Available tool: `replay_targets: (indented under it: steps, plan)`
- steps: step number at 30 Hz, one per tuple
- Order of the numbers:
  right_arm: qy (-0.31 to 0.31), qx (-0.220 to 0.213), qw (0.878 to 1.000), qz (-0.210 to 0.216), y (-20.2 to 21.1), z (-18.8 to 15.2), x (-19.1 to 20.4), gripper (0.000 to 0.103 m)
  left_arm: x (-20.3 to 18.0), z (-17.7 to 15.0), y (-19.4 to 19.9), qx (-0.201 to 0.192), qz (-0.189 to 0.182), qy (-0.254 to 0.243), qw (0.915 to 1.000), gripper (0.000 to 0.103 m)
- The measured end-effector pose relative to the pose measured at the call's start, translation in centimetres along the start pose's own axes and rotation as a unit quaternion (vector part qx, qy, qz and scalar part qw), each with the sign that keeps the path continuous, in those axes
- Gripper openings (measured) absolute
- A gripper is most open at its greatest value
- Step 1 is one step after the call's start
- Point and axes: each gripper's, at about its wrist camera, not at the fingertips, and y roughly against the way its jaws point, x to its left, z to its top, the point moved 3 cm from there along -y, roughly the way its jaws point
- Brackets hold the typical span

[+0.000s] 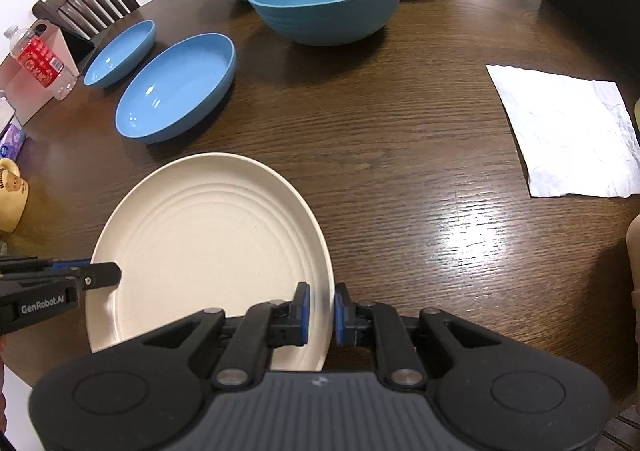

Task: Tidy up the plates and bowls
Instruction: 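Open the right gripper and release the cream plate, then move the right tool to the rim of a light-blue plate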

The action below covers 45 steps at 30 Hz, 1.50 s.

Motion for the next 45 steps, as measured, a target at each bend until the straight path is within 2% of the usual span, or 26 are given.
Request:
replay_targets:
  steps: [6,8,11,16,20,22,24,26,29,32,45]
  plan:
    - [-0.002,0.0,1.0,0.0,0.4,0.1,-0.2,0.018,-0.3,-0.1,0.7,-0.018,0.019,-0.021,0.9994,0.013]
    - [-0.002,-0.005,1.0,0.002,0.8,0.2,-0.3,0.027,-0.2,0.0,1.0,-0.023,0.024,-0.022,0.9992,0.014]
    - [0.003,-0.018,1.0,-0.001,1.5,0.2,-0.1,0.054,0.2,0.0,1.7,-0.031,0.025,-0.019,0.999,0.021]
    - [0.026,-0.04,0.999,-0.022,3.2,0.4,1.0,0.086,1.2,0.0,3.4,-0.052,0.034,-0.013,0.998,0.038]
    - [0.045,-0.053,0.997,-0.037,4.9,0.6,2.2,0.09,1.9,-0.1,5.3,-0.074,0.046,-0.015,0.9961,0.055]
    - [0.049,-0.056,0.996,-0.045,5.6,0.7,2.6,0.096,2.1,0.0,5.9,-0.08,0.053,-0.018,0.9952,0.06]
    - [0.053,-0.06,0.996,-0.049,6.2,0.9,3.1,0.099,2.4,-0.1,6.5,-0.085,0.055,-0.013,0.9947,0.077]
    - [0.057,-0.062,0.995,-0.053,6.7,0.8,3.5,0.1,2.7,-0.2,7.0,-0.088,0.058,-0.009,0.9944,0.09]
    - [0.063,-0.065,0.994,-0.063,7.6,0.8,4.2,0.102,3.0,-0.3,7.7,-0.092,0.081,-0.015,0.9923,0.1]
    - [0.069,-0.071,0.993,-0.066,8.4,0.8,4.9,0.103,3.3,-0.4,8.3,-0.093,0.098,-0.016,0.9907,0.103]
    - [0.081,-0.083,0.991,-0.07,10.1,1.5,5.8,0.103,4.4,-0.4,11.3,-0.108,0.116,0.013,0.9872,0.103]
